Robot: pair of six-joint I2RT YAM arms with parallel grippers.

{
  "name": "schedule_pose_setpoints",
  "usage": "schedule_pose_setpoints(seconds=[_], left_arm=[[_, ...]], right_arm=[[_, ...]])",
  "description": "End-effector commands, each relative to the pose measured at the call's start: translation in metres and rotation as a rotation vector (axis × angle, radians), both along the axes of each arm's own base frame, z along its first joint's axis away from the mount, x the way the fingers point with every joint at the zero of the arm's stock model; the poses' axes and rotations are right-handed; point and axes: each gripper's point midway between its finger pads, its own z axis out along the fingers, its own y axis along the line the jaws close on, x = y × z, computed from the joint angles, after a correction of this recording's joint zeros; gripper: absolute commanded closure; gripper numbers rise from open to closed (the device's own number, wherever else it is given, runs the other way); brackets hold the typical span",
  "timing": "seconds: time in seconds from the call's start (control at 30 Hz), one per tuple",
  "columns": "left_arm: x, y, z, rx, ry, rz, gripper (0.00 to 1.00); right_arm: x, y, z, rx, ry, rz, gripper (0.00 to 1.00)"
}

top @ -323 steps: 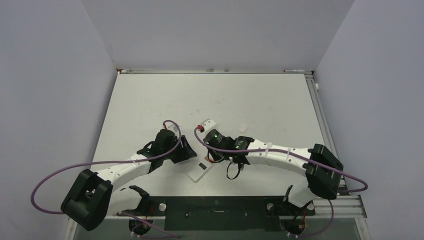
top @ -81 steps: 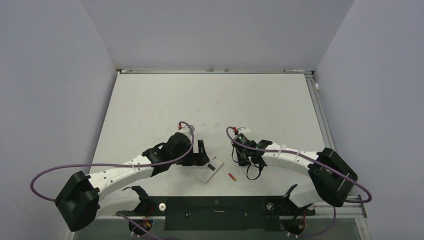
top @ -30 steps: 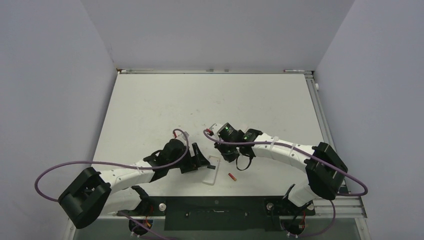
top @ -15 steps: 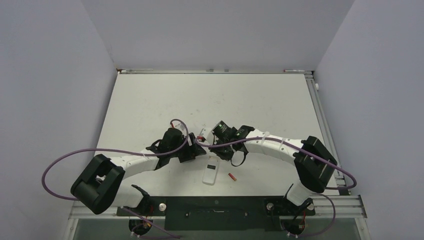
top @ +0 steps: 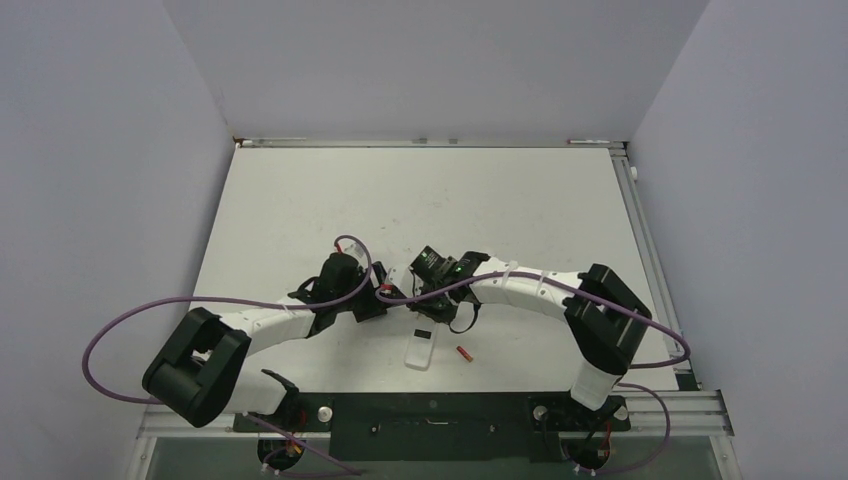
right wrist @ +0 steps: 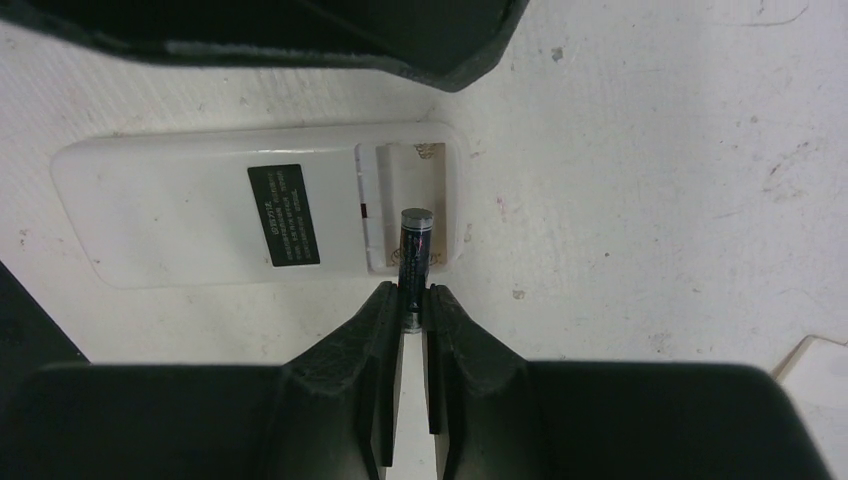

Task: Load the batteries into the remote control
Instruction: Load the battery into the remote control.

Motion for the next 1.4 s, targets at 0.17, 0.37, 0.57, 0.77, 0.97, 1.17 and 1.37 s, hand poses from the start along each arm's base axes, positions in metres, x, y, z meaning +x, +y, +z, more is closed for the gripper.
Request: schedule_pose_setpoints(seconds=[0.17,0.37,0.57,0.77,0.97,1.17,1.37], left_arm=[[-0.003,0.004,-0.009,0.017,0.005,-0.019,0.32],[-0.003,0.006,-0.01,0.016,0.007,-0.022,0.32],[-0.002,0.006,-0.01,0.012,0.008,-0.023,0.32],[-0.002,0.005,-0.008,0.006,0.009,-0.026,0.32],[-0.005,0.003,-0.008,-0.004,0.016,-0.037,0.31],[-0.008,0.002,-0.011,-0.013,0.029,-0.05,0.32],[-0.009,0.0,-0.014,-0.018,0.037,-0.054,0.31]], right_arm=[[0.016,0.017,0.009,0.004,-0.056,0.045,0.86],[0.018,0.016,0.006,-0.017,-0.055,0.046,0.83],[0.018,0.015,0.003,-0.027,-0.05,0.045,0.82],[0.019,0.016,0.003,-0.027,-0.053,0.04,0.81],[0.022,0.022,0.011,0.012,-0.071,0.008,0.8],[0.026,0.026,0.031,0.092,-0.113,-0.059,0.78],[0.016,0.027,0.041,0.168,-0.121,-0.071,0.75]])
